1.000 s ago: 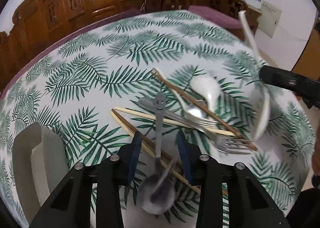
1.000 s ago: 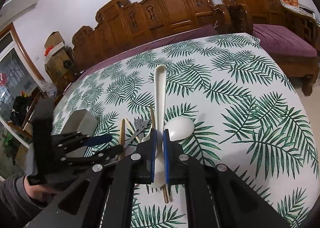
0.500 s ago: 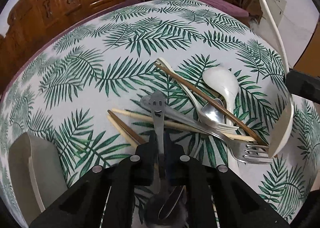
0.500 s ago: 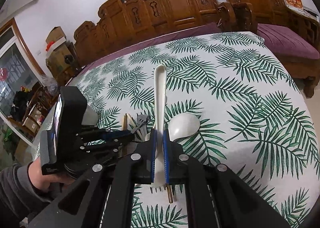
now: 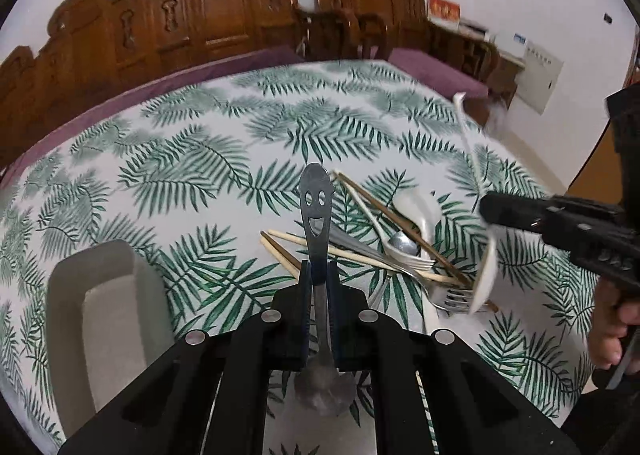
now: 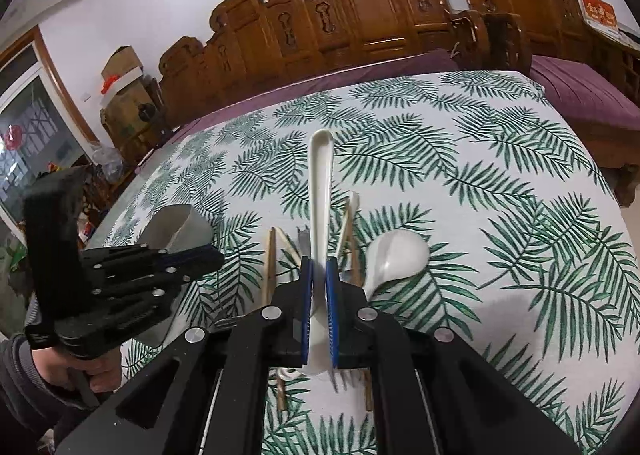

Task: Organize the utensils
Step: 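Lift the smiley-face spoon with the left gripper while the right holds the white spoon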

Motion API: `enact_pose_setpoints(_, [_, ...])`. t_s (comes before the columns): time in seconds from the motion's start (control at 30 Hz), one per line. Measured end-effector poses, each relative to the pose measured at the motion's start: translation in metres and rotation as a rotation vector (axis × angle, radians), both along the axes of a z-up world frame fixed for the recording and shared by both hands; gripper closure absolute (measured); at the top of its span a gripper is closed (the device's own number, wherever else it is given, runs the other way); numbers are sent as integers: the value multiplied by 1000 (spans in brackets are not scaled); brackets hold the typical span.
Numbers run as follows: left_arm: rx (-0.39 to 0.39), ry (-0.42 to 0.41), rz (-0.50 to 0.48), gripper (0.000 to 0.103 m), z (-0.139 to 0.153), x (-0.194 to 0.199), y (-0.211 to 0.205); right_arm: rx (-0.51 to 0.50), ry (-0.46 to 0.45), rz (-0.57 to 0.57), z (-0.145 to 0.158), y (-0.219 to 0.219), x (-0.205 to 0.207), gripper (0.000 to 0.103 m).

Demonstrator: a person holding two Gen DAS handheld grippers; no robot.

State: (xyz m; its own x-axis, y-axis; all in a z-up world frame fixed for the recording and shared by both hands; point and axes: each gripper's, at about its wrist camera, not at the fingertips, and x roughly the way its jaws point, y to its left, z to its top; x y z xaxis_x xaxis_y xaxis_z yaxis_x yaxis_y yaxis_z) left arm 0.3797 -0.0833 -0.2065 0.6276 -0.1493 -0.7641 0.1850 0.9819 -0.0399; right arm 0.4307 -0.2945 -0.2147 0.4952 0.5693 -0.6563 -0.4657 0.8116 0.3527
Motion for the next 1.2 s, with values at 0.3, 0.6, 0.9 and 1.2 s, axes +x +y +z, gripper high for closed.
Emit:
enact_pose_setpoints(0.3, [-11,-34,10,103,7,-10,7,-11,-8,22,1,11,-7,95])
enact_pose_setpoints(0.6, [-9,-60,25,103,17,-11,14,-7,-10,24,1,11,-5,95])
enact_pose_setpoints(0.9, [100,92,20,92,-18,8,4,-5,-11,25,1,10,-6,94])
enact_pose_setpoints(1.2, [114,214,30,80,-58,29,-5,0,-9,23,1,7,-5,94])
